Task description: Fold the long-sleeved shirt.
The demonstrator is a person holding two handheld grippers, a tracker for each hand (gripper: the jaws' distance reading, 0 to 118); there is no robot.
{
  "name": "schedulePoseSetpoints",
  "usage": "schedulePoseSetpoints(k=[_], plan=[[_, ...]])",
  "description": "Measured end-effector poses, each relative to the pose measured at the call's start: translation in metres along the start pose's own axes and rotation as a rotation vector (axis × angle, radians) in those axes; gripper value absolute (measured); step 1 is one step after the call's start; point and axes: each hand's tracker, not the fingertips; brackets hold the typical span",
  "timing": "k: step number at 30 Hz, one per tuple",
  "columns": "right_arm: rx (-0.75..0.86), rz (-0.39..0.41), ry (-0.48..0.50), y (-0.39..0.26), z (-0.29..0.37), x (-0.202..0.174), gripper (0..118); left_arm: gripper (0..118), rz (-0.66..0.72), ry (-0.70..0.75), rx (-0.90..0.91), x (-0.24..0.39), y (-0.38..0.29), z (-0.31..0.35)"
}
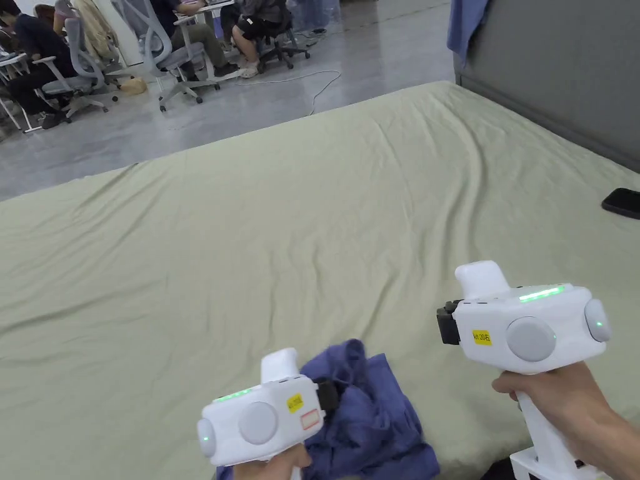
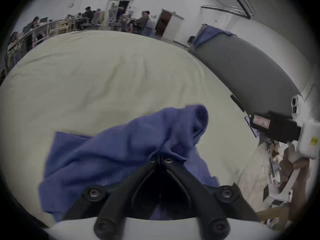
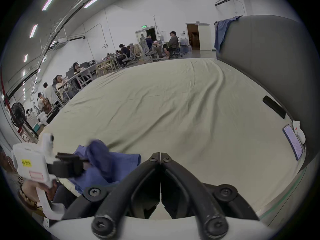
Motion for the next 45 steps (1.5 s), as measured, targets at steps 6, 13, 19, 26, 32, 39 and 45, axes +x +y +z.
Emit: schedulePoseSetpoints(k=[6,13,19,26,32,39,45], plan=[[-0.001,-0.006,-0.008,0.0,0.001,0.002,0,0,0.0,-0.018,-0.092,0.033,-0.006,-0.041],[-0.049,-0.106,0.17,0.003,0.0,0.002,0,0,-0.055,-0.136,-0.019,0.026,0.03,0.02],[-0.257,-0.155,0.432,0.016,-0.052,-0.051,0,0,-0.013,-0.079,0.136,-0.028,0.066,0.093],[-0.434,-0.161,0.386,-0.015,-0.119,-0.071,0,8,0.149,0.015,0.123,-0.104,0.051,0.116],[-0.511,-0.411,0.396,-0.037,-0.126,-0.012,0,118,0.302,-0.001,0.074,-0.152,0.024,0.098],[-0.485,-0.345,0.42,-0.036,-0.127,-0.015,0,117,0.417,-0.154,-0.096,-0.174,0.024,0.049],[-0.488,-0.348,0.424,-0.035,-0.129,-0.014,0,115,0.4,-0.141,-0.024,-0.154,0.027,0.031]])
